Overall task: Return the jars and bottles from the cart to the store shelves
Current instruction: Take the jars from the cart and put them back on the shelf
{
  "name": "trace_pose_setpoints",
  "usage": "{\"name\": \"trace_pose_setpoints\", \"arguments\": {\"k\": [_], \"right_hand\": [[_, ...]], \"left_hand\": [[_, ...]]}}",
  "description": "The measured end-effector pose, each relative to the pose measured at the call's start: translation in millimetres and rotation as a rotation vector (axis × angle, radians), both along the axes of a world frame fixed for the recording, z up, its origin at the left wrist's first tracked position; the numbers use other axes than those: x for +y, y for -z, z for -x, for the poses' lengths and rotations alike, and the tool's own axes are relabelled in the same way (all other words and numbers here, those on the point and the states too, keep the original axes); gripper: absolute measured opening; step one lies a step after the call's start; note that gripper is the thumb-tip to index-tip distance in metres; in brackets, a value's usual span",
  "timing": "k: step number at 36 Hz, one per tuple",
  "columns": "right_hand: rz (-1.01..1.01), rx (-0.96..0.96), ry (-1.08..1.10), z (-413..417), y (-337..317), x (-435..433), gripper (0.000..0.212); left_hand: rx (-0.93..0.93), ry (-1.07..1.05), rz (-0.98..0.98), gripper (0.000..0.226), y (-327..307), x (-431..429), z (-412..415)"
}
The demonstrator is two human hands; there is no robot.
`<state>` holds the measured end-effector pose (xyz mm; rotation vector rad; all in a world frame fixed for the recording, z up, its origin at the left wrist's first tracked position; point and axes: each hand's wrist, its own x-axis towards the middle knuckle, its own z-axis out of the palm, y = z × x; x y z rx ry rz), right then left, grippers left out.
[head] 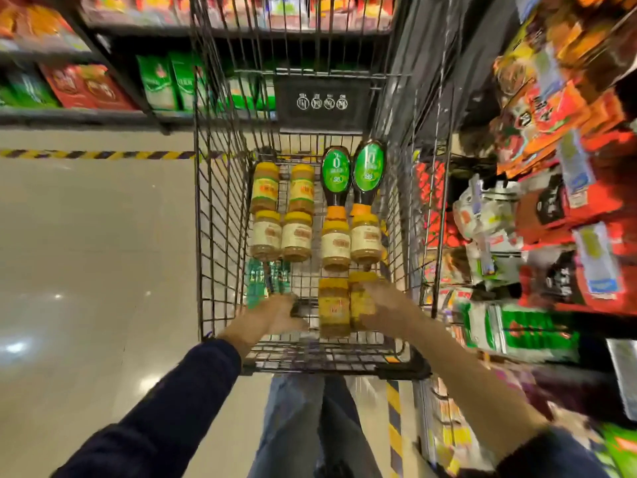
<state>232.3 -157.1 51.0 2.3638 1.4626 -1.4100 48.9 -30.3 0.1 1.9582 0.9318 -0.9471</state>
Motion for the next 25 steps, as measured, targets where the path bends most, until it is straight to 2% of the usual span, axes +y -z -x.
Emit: {"name": "trace_pose_setpoints", "arguments": {"k": [2, 9, 11, 15, 19, 20, 22, 25], "right_hand": [[0.008, 0.011, 0.015, -2.2, 18.6, -1.5, 0.056], [0.023, 0.0, 0.057, -9.9, 68.0, -2.8, 0.063], [0.066, -0.02, 0.055, -11.6, 81.9, -3.5, 0.065], [0.154, -0.038, 0.057, -16.9, 99.8, -1.1, 0.068], [0.15, -0.03, 0.086, -20.3, 106.6, 3.9, 0.06], [0.156, -0.027, 0.087, -20.9, 108.4, 4.6, 0.058], [0.177, -0.029, 0.105, -21.2, 110.9, 6.4, 0.057], [0.2, -0.051, 0.157, -20.1, 113.5, 8.5, 0.066]], "left_hand": [[0.022, -0.032, 0.039, 0.065, 19.2, -4.8, -7.2], [0.073, -0.287, 0.16, 0.08, 74.0, -28.2, -36.1], [0.038, -0.428, 0.214, 0.083, 86.6, -34.4, -43.9], [-0.037, -0.581, 0.341, 0.076, 92.3, -41.4, -60.4], [-0.108, -0.715, 0.386, 0.023, 103.2, -43.5, -65.3], [-0.142, -0.717, 0.392, 0.023, 104.9, -44.1, -66.2], [-0.165, -0.834, 0.45, 0.04, 116.8, -44.2, -62.2], [-0.177, -0.834, 0.467, 0.06, 132.0, -43.3, -54.0]]}}
